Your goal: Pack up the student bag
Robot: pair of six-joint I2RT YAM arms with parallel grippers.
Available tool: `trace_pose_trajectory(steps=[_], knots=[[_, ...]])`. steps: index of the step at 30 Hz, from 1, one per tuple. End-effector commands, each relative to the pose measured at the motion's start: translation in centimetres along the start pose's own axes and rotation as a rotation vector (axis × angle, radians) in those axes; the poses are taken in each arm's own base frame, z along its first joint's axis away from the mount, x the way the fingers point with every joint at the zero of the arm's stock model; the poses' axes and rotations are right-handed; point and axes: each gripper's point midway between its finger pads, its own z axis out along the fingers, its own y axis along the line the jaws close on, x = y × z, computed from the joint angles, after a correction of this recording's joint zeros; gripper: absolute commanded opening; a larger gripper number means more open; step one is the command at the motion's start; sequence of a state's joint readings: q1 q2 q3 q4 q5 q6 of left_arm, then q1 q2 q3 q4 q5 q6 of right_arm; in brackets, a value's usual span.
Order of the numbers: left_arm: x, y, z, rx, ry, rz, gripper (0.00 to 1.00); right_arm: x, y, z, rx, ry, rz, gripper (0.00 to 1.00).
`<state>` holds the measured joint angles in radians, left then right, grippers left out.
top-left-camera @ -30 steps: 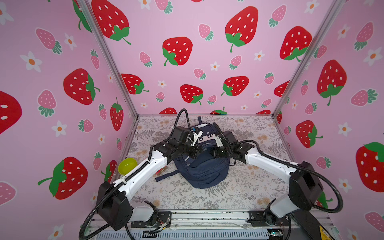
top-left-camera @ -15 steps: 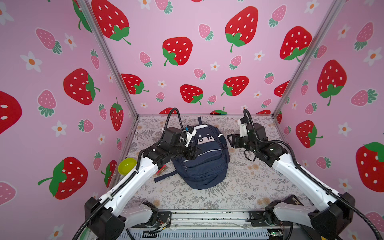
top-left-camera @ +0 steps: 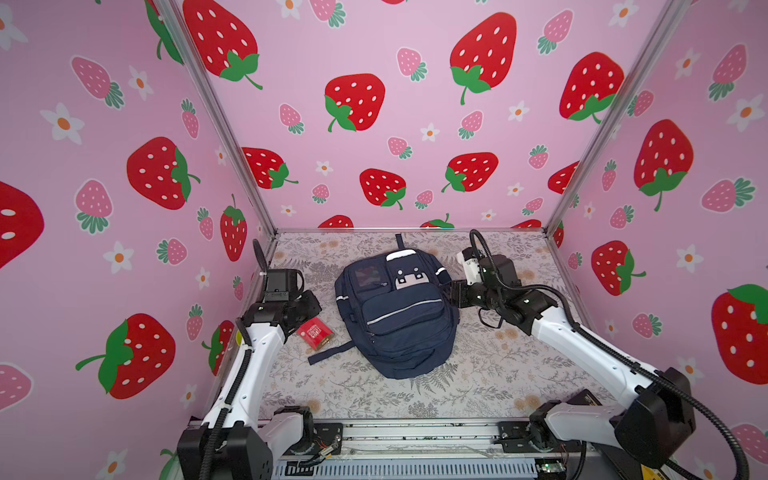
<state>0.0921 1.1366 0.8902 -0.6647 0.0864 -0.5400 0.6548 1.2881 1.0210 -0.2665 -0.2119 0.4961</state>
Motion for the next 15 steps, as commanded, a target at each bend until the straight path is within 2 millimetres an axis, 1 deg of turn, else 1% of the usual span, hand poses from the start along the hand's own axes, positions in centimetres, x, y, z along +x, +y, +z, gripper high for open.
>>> trace_pose_trajectory(steps=[1, 4, 6, 12, 15], knots=[[1.8, 1.5, 1.7, -0.036, 0.085, -0.108, 0.28, 0.5, 0.8, 0.2, -0.039, 0.009, -0.015, 0.55], [3.0, 2.7, 3.4, -0.089, 0.139, -0.116, 0.37, 0.8, 0.6, 0.3, -0.035, 0.011, -0.012, 0.55], [3.7, 3.3, 4.4, -0.112, 0.165, -0.127, 0.39, 0.9, 0.5, 0.3, -0.033, 0.013, -0.010, 0.55], [5.3, 5.3, 5.9, -0.201, 0.210, -0.163, 0.36, 0.9, 0.3, 0.1, -0.018, 0.015, -0.014, 0.55], [6.2, 5.9, 6.7, -0.216, 0.227, -0.188, 0.34, 1.0, 0.2, 0.0, -0.009, 0.015, -0.014, 0.56]])
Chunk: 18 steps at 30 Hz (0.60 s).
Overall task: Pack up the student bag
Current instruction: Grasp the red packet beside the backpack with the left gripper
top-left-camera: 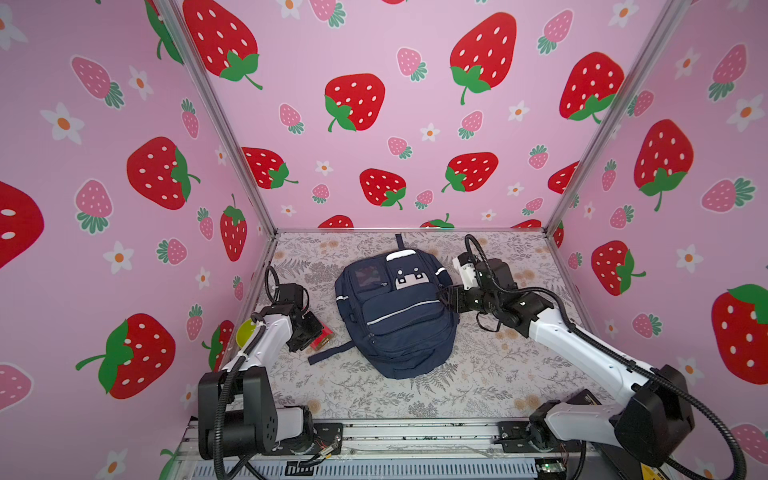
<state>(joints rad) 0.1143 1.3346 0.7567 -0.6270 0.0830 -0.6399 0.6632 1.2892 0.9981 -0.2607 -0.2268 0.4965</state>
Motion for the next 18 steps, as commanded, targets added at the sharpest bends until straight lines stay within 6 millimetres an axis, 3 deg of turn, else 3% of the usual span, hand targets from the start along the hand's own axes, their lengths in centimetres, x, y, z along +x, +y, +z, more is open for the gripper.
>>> trace_pose_trajectory(steps=[1, 9, 18], knots=[[0.1, 1.1, 1.0, -0.041, -0.002, -0.057, 0.33, -0.1, 0.1, -0.4, 0.004, -0.010, -0.013, 0.55], [0.0, 2.4, 2.3, -0.116, -0.004, -0.069, 0.32, -0.1, 0.0, -0.7, 0.013, -0.010, -0.013, 0.56], [-0.1, 2.2, 3.0, -0.102, 0.003, -0.075, 0.11, -0.4, 0.0, -0.7, 0.018, -0.011, -0.019, 0.56]])
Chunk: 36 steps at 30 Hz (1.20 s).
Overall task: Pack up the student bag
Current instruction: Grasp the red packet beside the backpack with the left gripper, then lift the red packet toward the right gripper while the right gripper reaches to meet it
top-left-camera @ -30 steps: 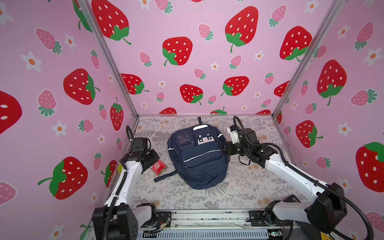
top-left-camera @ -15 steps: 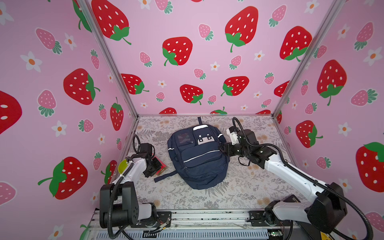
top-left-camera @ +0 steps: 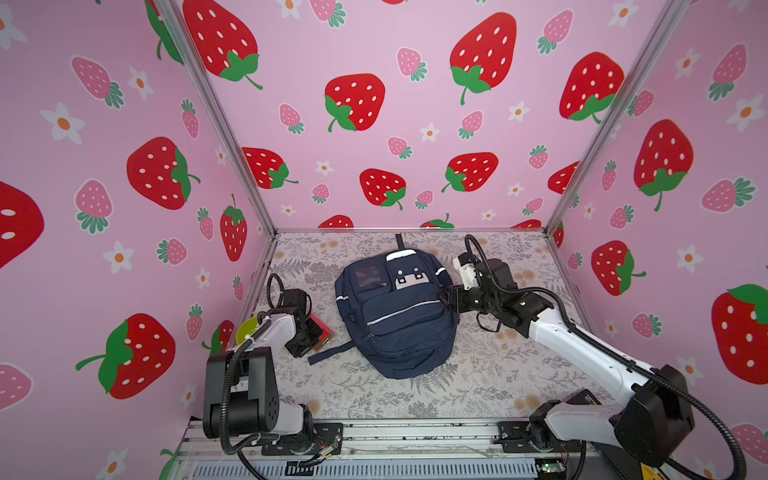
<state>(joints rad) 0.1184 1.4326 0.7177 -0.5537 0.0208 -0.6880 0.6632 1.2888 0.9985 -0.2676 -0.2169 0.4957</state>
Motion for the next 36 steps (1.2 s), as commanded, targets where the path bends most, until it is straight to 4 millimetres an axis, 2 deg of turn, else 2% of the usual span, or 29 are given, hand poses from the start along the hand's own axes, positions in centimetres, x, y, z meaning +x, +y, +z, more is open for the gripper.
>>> trace_pose_trajectory(steps=[1, 3, 6, 11, 14, 17, 21, 28, 31, 36], knots=[[-0.2, 0.2, 0.3, -0.010, -0.006, -0.019, 0.08, -0.6, 0.2, -0.8, 0.007, -0.014, -0.019, 0.56], [-0.2, 0.0, 0.3, 0.001, -0.001, -0.018, 0.00, -0.7, 0.3, -0.9, 0.008, -0.017, -0.020, 0.56], [-0.3, -0.7, -0.3, 0.038, -0.007, -0.021, 0.00, -0.8, 0.5, -1.0, 0.000, -0.022, -0.019, 0.56], [-1.9, -2.8, -3.8, 0.154, -0.091, -0.033, 0.00, -1.5, 1.4, -1.3, -0.036, -0.031, -0.021, 0.56], [-3.3, -4.7, -7.4, 0.279, -0.179, -0.055, 0.00, -2.1, 2.2, -1.5, -0.070, -0.041, -0.026, 0.56], [-4.4, -7.2, -11.9, 0.461, -0.264, -0.088, 0.00, -2.8, 3.6, -1.6, -0.128, -0.052, -0.030, 0.58], [-5.1, -10.3, -17.4, 0.717, -0.330, -0.146, 0.00, -3.7, 6.7, -1.3, -0.254, -0.061, -0.039, 0.60], [-4.8, -14.7, -23.2, 1.029, -0.330, -0.186, 0.00, -5.6, 14.8, -0.8, -0.561, -0.079, -0.027, 0.64], [-3.9, -16.8, -25.5, 1.122, -0.333, -0.158, 0.00, -6.6, 16.3, -0.3, -0.652, -0.088, 0.027, 0.69], [-1.4, -20.3, -28.4, 1.244, -0.312, -0.085, 0.00, -7.5, 16.7, 2.0, -0.686, -0.071, 0.116, 0.71]])
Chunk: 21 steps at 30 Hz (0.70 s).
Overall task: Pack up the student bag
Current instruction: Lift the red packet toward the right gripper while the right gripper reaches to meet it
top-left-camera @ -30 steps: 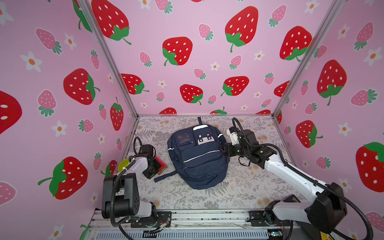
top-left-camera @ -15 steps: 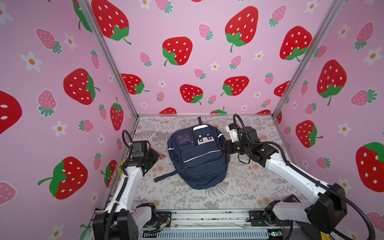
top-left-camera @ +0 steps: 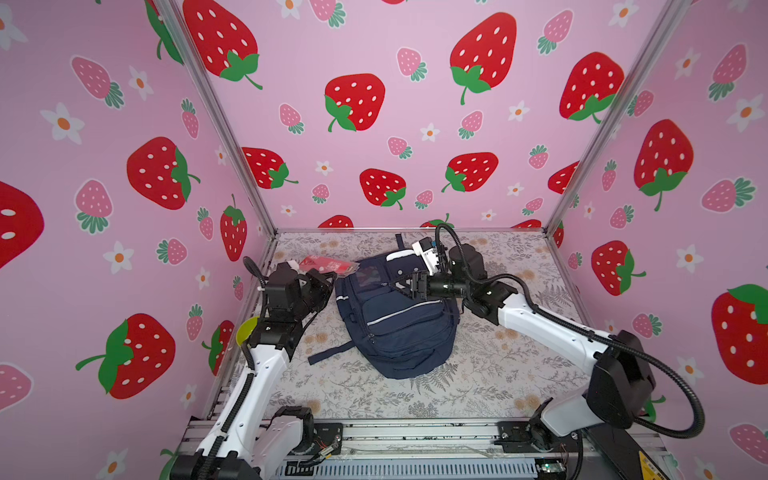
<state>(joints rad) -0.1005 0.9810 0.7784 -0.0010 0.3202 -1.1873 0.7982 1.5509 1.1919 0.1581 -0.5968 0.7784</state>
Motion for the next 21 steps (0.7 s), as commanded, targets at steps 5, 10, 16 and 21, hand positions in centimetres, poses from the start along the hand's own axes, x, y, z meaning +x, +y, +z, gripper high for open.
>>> trace_pose_trajectory(steps=[5, 10, 16, 21], knots=[[1.8, -8.2, 0.1, 0.237, 0.007, 0.057, 0.00, -4.3, 2.6, 0.7, -0.164, -0.123, 0.086, 0.72], [3.5, -8.8, 0.6, 0.271, 0.045, 0.059, 0.00, -5.7, 2.4, 0.6, -0.191, -0.163, 0.128, 0.73], [5.5, -9.6, 1.1, 0.309, 0.093, 0.084, 0.00, -6.0, -0.2, 1.4, -0.171, -0.178, 0.239, 0.65], [7.0, -9.4, 1.3, 0.305, 0.125, 0.117, 0.00, -6.5, -1.3, 1.4, -0.156, -0.193, 0.258, 0.54]])
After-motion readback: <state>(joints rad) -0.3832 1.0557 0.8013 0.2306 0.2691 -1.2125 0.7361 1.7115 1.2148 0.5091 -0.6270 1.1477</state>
